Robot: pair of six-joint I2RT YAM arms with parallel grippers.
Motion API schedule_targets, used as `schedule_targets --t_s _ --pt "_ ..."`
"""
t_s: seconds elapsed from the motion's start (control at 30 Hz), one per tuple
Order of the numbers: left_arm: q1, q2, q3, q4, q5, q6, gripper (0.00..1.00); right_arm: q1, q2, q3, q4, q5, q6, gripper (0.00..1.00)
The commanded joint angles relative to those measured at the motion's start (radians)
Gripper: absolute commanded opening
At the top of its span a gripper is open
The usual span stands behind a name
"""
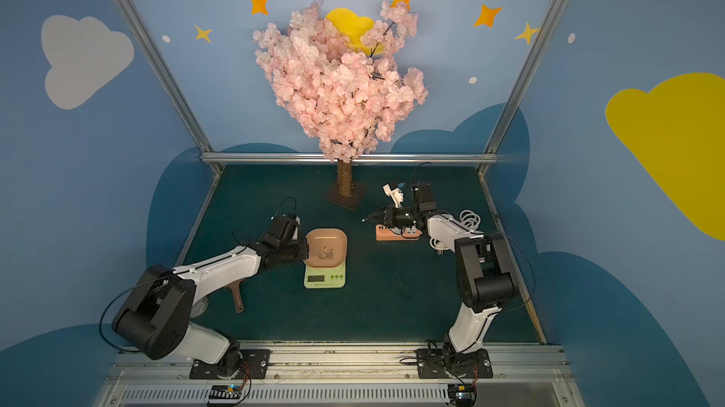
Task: Charge the electronic scale
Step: Pick up the electronic scale at the center of the board.
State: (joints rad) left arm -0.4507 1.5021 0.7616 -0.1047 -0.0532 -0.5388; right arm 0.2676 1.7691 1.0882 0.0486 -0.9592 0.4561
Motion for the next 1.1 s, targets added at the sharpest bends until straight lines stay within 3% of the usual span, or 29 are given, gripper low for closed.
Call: schedule_targets --t_s 0.0,0.2,0.4,0.7,0.87,1.07 --pt "0.007 0.026 0.02 -0.013 0.002 0.005 0.13 0.004 0.022 -0.007 0.005 0.012 0.025 0.0" --pt "0.01 0.028 0.023 0.009 0.008 -0.011 0.03 0.002 0.025 -0.023 0.025 0.014 0.047 0.0" --pt "0.027 -0.018 0.009 0.063 0.023 -0.062 0.03 0.003 -0.008 -0.062 0.083 0.043 0.101 0.0" --pt "0.082 -0.045 0.032 0.157 0.138 -0.124 0.03 0.001 -0.032 -0.127 0.219 0.036 0.225 0.0" --pt "0.087 -0.025 0.064 0.207 0.172 -0.13 0.03 0.001 -0.052 -0.193 0.356 0.037 0.322 0.0" --pt "0.098 0.034 0.099 0.329 0.296 -0.152 0.03 -0.001 -0.053 -0.255 0.513 0.014 0.416 0.0"
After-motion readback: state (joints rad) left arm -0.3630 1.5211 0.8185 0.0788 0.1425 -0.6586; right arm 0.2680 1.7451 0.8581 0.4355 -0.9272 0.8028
